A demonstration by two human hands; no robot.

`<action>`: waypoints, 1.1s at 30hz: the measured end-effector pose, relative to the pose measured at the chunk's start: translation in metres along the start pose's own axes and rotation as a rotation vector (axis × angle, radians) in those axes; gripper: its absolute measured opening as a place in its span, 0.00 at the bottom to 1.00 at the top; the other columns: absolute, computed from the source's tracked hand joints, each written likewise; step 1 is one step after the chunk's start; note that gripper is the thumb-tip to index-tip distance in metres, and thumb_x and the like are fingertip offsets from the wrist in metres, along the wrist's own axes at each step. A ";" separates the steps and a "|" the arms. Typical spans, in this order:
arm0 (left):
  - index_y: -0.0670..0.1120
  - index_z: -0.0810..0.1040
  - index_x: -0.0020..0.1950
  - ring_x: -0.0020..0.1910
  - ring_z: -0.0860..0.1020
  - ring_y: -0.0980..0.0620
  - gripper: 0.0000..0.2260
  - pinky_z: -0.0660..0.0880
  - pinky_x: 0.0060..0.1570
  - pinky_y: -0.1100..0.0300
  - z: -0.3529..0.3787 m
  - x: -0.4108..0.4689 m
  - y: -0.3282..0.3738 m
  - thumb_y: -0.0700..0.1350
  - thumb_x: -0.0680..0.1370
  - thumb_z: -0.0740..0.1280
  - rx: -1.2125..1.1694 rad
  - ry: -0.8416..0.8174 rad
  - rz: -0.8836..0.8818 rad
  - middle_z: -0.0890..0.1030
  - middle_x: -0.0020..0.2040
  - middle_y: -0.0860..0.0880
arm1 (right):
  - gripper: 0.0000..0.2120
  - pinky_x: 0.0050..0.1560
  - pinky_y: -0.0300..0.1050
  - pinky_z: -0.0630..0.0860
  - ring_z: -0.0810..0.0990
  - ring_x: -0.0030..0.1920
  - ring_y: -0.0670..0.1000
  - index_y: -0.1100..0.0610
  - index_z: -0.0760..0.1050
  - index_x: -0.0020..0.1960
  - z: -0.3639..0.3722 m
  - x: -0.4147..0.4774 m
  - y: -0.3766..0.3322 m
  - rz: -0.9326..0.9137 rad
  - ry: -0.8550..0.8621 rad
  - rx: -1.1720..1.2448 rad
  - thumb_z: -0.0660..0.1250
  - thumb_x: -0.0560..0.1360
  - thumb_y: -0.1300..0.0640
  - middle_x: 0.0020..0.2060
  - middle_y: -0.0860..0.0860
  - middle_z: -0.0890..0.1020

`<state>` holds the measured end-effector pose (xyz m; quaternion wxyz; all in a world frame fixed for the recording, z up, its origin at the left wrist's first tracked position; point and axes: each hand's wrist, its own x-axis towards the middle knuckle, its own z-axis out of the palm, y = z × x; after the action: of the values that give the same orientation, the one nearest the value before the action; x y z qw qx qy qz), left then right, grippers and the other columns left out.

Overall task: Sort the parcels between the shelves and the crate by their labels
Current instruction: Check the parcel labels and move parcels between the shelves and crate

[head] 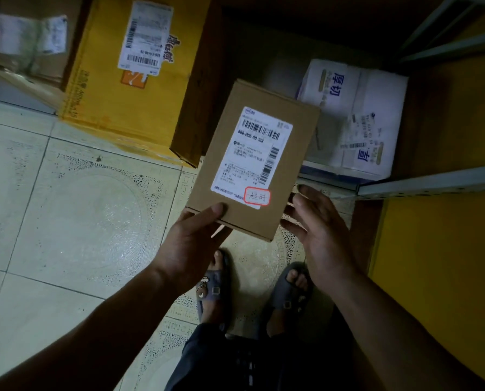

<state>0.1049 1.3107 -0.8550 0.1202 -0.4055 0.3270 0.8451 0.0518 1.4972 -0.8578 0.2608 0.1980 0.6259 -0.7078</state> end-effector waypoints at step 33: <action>0.53 0.72 0.68 0.57 0.79 0.47 0.20 0.78 0.46 0.58 -0.014 -0.046 0.074 0.39 0.78 0.65 0.688 -0.053 -0.054 0.82 0.57 0.48 | 0.14 0.60 0.58 0.75 0.78 0.48 0.47 0.46 0.72 0.57 0.015 -0.057 -0.042 0.188 0.079 -0.404 0.53 0.81 0.41 0.48 0.43 0.79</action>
<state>0.1086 1.2484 -0.7930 0.2808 -0.3277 0.5785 0.6921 0.0716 1.4927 -0.7886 0.3351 0.2268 0.7435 -0.5325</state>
